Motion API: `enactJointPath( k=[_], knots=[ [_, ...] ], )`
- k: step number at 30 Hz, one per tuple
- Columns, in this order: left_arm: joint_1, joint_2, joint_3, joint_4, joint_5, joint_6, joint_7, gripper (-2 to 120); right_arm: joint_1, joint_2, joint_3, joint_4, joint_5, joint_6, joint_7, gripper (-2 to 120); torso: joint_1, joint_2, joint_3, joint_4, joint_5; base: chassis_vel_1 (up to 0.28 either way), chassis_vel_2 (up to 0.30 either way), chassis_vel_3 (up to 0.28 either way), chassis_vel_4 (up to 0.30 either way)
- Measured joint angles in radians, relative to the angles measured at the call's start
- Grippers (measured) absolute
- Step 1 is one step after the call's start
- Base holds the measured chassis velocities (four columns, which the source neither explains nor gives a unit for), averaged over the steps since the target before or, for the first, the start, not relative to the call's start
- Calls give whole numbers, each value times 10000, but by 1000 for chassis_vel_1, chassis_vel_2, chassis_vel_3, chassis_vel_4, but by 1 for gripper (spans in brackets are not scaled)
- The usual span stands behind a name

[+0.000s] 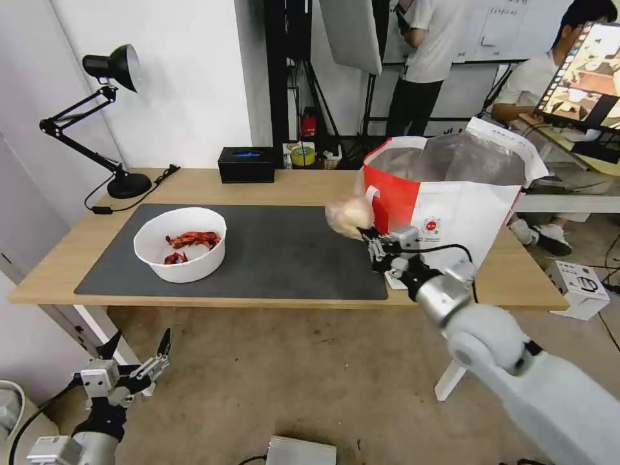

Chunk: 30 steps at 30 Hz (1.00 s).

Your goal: Pick up the trash from the table and place it into the takeout bag.

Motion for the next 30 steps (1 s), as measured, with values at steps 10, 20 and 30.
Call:
enactJointPath(
  k=[10, 20, 30],
  knots=[
    [12, 12, 87, -21, 27, -16, 7, 100, -2316, 536, 1437, 1075, -511, 774, -53, 0, 1, 0, 1, -1, -1, 0, 0, 0, 0],
    [54, 80, 371, 252, 229, -108, 44, 100, -4186, 1729, 4201, 1595, 49, 2336, -539, 0, 0, 0, 0, -1, -1, 0, 0, 0, 0],
    [16, 65, 674, 300, 424, -124, 46, 100, -3100, 1503, 5094, 1380, 1680, 2790, 406, 0, 1, 0, 2, 0, 0, 0, 0, 0, 0]
  ],
)
